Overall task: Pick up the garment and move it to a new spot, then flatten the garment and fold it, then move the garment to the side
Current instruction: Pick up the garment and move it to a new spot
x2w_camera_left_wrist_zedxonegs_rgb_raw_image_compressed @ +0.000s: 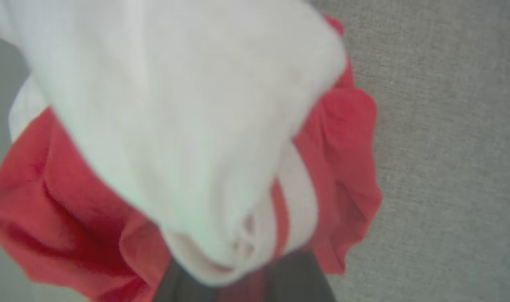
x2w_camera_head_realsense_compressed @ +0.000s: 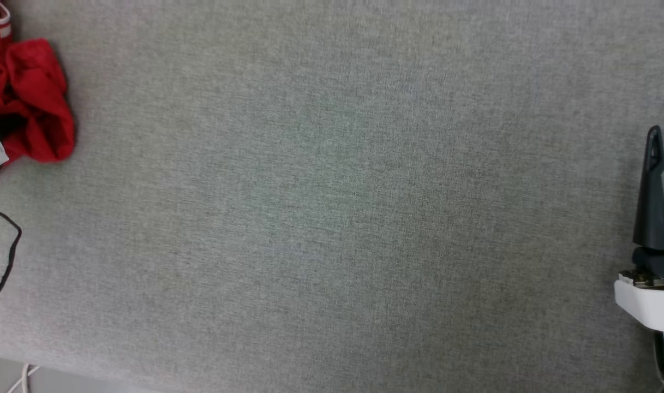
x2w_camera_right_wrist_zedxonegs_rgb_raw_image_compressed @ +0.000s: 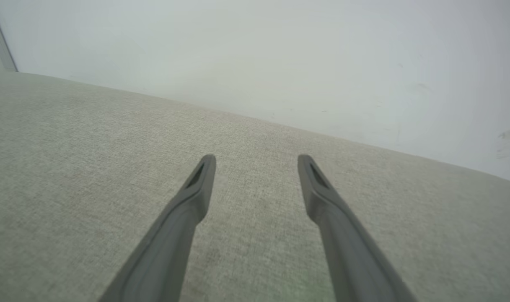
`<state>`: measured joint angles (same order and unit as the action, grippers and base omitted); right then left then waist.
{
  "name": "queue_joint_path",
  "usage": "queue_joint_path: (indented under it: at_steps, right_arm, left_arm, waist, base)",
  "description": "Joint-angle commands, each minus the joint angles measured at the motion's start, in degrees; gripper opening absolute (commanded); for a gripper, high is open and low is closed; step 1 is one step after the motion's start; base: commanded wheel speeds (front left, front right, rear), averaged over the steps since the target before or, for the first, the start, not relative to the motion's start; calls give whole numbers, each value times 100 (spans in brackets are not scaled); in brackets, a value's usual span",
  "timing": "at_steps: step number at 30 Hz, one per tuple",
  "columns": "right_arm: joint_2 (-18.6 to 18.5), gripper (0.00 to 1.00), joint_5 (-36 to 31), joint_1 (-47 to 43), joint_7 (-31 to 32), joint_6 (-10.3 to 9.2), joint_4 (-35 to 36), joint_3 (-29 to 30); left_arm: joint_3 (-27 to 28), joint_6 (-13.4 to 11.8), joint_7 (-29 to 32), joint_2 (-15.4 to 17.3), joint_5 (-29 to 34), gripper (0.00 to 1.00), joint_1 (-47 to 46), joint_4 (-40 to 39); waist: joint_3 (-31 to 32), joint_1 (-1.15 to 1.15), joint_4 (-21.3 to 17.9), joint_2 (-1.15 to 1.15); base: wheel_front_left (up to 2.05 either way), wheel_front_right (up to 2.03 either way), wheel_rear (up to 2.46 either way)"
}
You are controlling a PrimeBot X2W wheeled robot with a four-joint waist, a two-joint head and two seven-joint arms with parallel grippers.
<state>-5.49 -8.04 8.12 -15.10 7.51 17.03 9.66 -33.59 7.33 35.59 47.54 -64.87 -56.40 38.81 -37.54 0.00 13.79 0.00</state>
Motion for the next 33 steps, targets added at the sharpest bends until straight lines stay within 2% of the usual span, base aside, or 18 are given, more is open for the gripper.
queue_joint_path:
  at_steps: [1,12,17,24,33]
  right_arm:
    - [37,100,39,12,-10,-4,-39,-49]
    - [223,100,237,19,-10,-4,-365,-329]
    - [263,100,360,-53,-10,-4,-474,-361]
    - [267,100,701,-139,-10,-4,-586,-384]
    - [267,100,985,-105,-10,-4,-642,-395]
  left_arm:
    - [-87,8,-75,86,29,0,-84,-69]
    - [-552,4,-228,928,256,0,-972,-1198]
    - [-796,4,-66,1108,461,0,-1379,-1914]
    - [-1140,4,234,984,664,0,-1794,-2684]
    - [-1740,4,440,507,805,0,-2295,-3492]
  waist:
    - [203,0,4,0]
    - [1192,0,-138,0]
    - [1581,0,-339,0]
    - [1908,0,-665,0]
    - [2032,0,-1369,0]
  base:
    - [0,0,0]
    - [0,0,0]
    - [0,0,0]
    - [0,0,0]
    - [0,0,0]
